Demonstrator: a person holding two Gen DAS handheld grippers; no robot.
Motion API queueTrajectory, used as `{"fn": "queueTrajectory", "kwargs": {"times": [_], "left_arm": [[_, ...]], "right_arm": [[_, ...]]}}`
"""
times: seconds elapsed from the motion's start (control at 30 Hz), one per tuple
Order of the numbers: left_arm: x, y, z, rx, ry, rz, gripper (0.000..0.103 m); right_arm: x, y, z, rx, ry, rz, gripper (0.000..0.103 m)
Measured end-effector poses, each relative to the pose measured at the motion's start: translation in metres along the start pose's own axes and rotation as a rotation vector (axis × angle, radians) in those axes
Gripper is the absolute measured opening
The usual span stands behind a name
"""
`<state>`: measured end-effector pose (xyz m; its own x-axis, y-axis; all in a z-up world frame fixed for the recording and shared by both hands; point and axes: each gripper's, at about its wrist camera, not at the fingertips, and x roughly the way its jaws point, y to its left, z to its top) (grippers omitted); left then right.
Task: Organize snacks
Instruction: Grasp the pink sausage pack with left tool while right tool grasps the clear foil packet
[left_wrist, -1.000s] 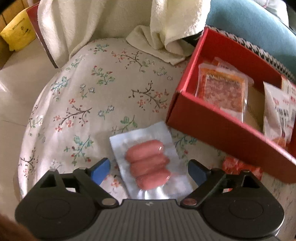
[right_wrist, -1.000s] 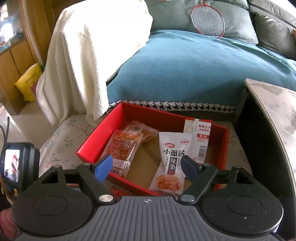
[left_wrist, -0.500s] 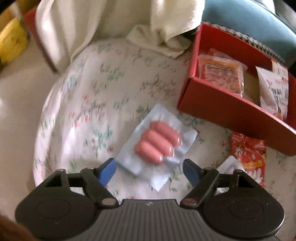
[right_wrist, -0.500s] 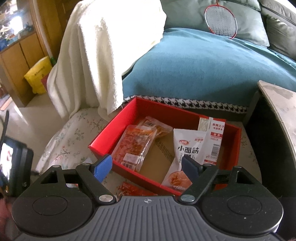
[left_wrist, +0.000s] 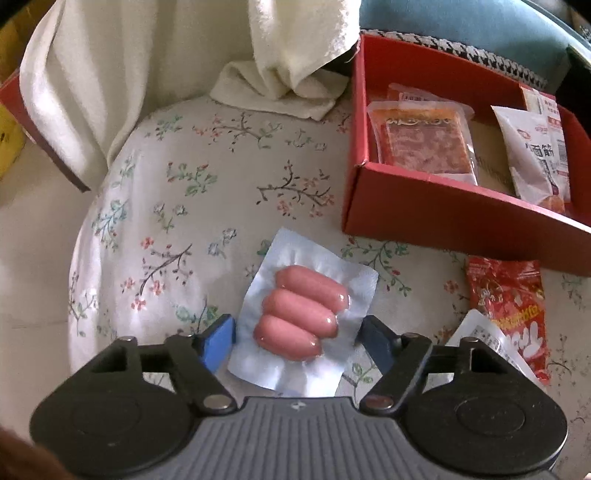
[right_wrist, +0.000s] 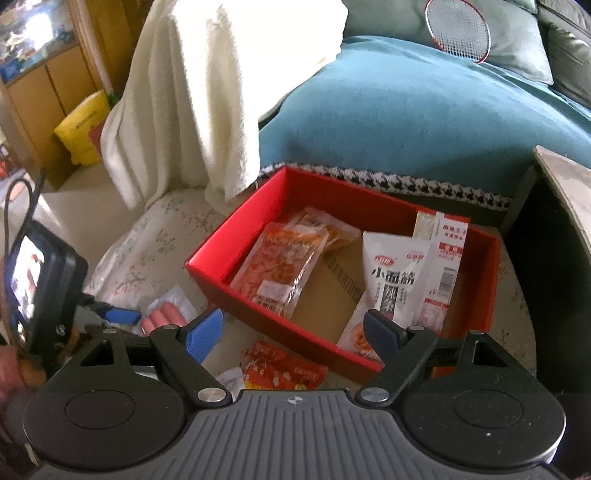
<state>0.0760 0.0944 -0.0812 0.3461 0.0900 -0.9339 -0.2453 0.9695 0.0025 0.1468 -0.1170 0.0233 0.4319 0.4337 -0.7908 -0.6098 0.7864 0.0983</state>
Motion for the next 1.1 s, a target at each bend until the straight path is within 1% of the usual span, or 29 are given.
{"fn": "queueTrajectory", "kwargs": {"times": [0.1, 0.2, 0.27, 0.37, 0.5, 0.57, 0.67, 0.73, 0.8, 0.87, 0.9, 0.93, 0.97, 1.0, 1.1], "left_arm": [[-0.003, 0.007, -0.001, -0.019, 0.015, -0.025, 0.061], [-0.007, 0.014, -0.002, -0.019, 0.026, -0.063, 0.06], [-0.011, 0.017, -0.003, -0.013, 0.02, -0.076, 0.06], [-0.018, 0.025, -0.005, -0.035, 0.008, -0.124, 0.06], [-0.02, 0.03, -0.006, -0.054, 0.01, -0.141, 0.06], [-0.024, 0.033, -0.007, -0.062, 0.002, -0.164, 0.06], [-0.027, 0.034, -0.007, -0.057, -0.011, -0.167, 0.06], [-0.024, 0.036, -0.007, -0.059, -0.002, -0.172, 0.06], [-0.02, 0.037, -0.008, -0.063, 0.013, -0.173, 0.06], [-0.018, 0.04, -0.01, -0.064, 0.023, -0.168, 0.061], [-0.017, 0.04, -0.011, -0.065, 0.027, -0.169, 0.061], [-0.017, 0.041, -0.011, -0.066, 0.029, -0.172, 0.061], [-0.017, 0.042, -0.011, -0.068, 0.03, -0.174, 0.061], [-0.017, 0.042, -0.012, -0.07, 0.031, -0.175, 0.061], [-0.018, 0.04, -0.012, -0.063, 0.033, -0.188, 0.061]], "right_arm": [[-0.001, 0.009, -0.011, -0.016, 0.021, 0.002, 0.088], [0.002, 0.023, -0.026, -0.044, 0.057, 0.005, 0.088], [0.008, 0.034, -0.038, -0.06, 0.089, 0.01, 0.088], [0.021, 0.052, -0.053, -0.1, 0.144, 0.006, 0.088], [0.045, 0.072, -0.06, -0.194, 0.194, -0.029, 0.087], [0.054, 0.078, -0.06, -0.22, 0.203, -0.036, 0.087], [0.067, 0.084, -0.06, -0.243, 0.219, -0.038, 0.087], [0.08, 0.087, -0.065, -0.255, 0.256, -0.046, 0.089], [0.087, 0.095, -0.072, -0.315, 0.254, -0.081, 0.09], [0.088, 0.098, -0.073, -0.328, 0.252, -0.099, 0.088], [0.087, 0.097, -0.073, -0.317, 0.256, -0.101, 0.083], [0.084, 0.095, -0.074, -0.315, 0.257, -0.105, 0.076], [0.081, 0.092, -0.075, -0.307, 0.258, -0.11, 0.072], [0.078, 0.088, -0.075, -0.279, 0.263, -0.1, 0.065], [0.065, 0.071, -0.077, -0.165, 0.276, -0.036, 0.064]]}}
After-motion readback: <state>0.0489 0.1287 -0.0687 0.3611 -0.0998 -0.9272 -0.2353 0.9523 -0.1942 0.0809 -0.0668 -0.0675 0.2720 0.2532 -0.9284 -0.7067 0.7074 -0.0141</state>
